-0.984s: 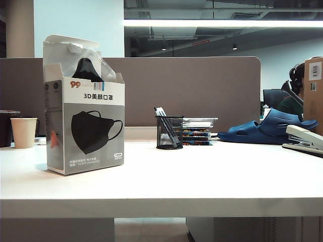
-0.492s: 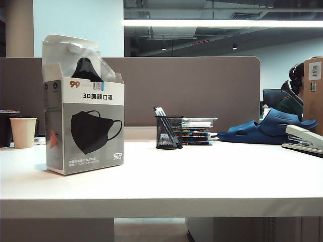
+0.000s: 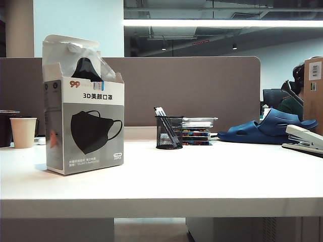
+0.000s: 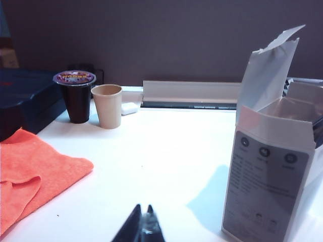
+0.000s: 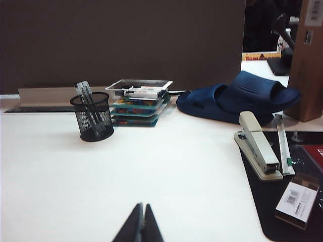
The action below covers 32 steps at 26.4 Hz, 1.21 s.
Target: Put the mask into the mask box.
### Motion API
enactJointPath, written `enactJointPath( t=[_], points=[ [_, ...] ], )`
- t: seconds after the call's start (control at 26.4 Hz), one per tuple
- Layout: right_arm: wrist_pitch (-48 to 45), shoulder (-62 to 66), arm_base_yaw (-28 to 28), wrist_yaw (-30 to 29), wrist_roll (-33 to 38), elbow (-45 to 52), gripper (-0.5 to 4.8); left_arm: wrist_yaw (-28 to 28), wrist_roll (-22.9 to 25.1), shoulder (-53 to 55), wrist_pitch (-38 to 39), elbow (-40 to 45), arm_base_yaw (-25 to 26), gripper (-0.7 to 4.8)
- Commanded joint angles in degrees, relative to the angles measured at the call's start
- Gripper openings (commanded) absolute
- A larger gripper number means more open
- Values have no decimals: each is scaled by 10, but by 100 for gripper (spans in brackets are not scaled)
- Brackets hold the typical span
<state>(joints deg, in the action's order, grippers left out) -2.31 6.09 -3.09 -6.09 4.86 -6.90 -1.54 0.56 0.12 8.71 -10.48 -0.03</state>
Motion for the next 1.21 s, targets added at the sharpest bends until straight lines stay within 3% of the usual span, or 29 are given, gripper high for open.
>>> enactJointPath(
  t=[0.04, 0.3, 1.21],
  points=[
    [-27, 0, -1, 1, -6, 9, -3, 3, 0, 0, -49, 17, 1, -6],
    [-56, 0, -1, 2, -6, 42, -3, 3, 3, 0, -122, 63, 1, -6],
    [-78, 0, -1, 0, -23, 69, -1, 3, -1, 0, -125, 96, 1, -6]
  ],
)
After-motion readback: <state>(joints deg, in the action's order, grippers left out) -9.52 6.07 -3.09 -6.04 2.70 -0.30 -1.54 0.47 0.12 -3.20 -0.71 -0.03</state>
